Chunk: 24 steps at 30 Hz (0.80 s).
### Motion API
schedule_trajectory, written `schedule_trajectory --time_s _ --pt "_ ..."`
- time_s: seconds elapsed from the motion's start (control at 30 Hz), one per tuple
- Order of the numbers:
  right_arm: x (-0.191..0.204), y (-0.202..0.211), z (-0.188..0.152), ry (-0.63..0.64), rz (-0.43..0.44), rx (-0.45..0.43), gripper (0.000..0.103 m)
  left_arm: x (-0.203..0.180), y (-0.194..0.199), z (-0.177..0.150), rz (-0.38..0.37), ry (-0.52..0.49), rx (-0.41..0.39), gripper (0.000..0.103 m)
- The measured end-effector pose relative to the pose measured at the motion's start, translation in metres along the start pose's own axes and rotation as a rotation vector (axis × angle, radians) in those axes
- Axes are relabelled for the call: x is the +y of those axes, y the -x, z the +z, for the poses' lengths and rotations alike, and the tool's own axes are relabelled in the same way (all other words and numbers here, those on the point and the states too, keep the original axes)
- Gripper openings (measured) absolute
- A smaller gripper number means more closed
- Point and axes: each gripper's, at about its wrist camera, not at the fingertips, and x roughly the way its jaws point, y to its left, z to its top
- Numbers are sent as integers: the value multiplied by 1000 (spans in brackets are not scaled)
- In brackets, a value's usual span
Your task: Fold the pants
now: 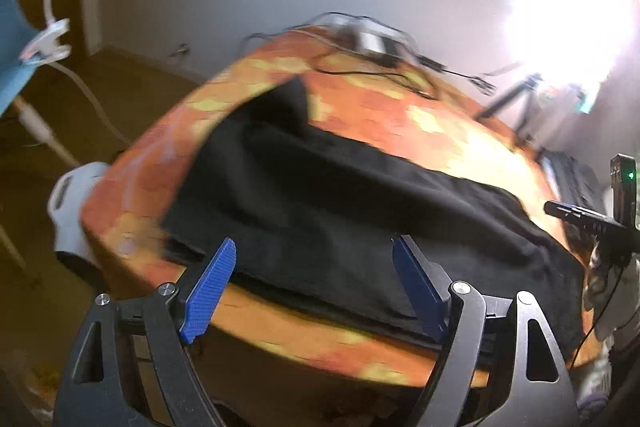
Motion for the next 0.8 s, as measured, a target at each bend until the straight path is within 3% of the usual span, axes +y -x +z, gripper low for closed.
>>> schedule_trajectory --time_s 0.2,0.33,0.5,0.7,0.8 --pt "-35 -50 18 -87 27 76 52 47 -15 7 80 74 10 80" --pt "-35 -66 13 -57 39 108 52 64 -20 10 76 95 10 80" --pt "-22 -59 6 -30 62 98 16 84 -29 14 52 159 15 80" --pt "-5 -5 4 47 19 -63 10 93 -35 13 69 165 37 80" --pt "-2 -10 10 102 -82 -45 13 93 -37 11 73 162 54 80"
